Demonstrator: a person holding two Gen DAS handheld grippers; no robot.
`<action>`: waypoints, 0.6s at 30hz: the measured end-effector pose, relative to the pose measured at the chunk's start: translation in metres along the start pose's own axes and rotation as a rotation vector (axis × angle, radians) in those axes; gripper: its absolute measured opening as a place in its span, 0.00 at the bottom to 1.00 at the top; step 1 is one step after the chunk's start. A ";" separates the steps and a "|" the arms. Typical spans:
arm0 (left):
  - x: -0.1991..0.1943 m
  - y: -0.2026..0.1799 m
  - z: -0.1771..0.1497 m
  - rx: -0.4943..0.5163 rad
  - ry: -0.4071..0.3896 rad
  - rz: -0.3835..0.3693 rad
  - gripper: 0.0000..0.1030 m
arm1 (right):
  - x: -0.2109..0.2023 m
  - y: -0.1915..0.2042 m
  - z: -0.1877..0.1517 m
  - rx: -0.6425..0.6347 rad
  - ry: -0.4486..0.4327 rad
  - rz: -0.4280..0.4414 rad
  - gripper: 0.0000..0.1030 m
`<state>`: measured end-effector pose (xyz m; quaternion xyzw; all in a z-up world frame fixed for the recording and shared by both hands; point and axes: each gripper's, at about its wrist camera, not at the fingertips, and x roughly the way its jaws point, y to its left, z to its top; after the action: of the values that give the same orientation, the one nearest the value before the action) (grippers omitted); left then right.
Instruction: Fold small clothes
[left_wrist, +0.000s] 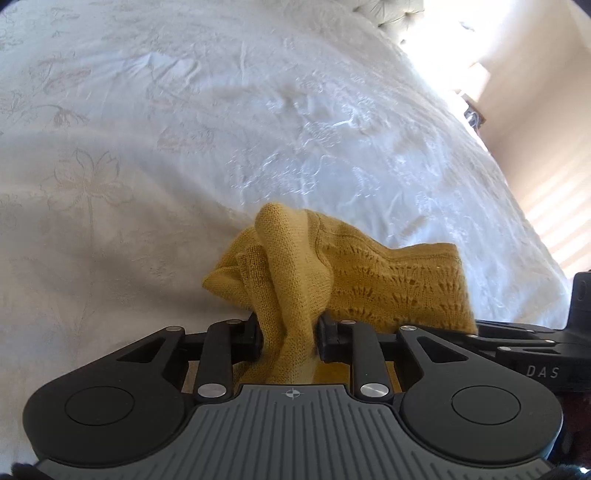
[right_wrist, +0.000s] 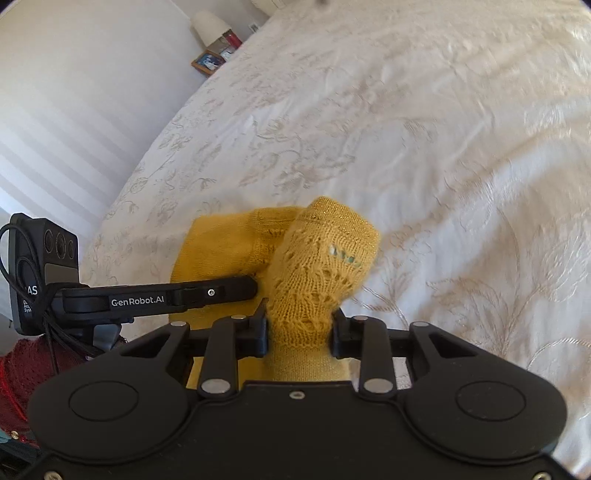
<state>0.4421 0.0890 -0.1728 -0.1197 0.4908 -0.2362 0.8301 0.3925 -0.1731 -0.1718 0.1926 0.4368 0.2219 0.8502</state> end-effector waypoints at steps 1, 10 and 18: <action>-0.009 -0.008 -0.001 0.017 -0.018 -0.003 0.24 | -0.009 0.009 -0.001 -0.024 -0.018 -0.002 0.39; -0.089 -0.093 -0.032 0.212 -0.153 -0.081 0.24 | -0.103 0.064 -0.028 -0.100 -0.157 -0.007 0.39; -0.139 -0.148 -0.078 0.233 -0.125 -0.135 0.24 | -0.183 0.086 -0.069 -0.107 -0.168 0.032 0.39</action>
<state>0.2769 0.0349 -0.0418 -0.0696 0.3982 -0.3388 0.8496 0.2220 -0.1930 -0.0440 0.1717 0.3484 0.2414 0.8893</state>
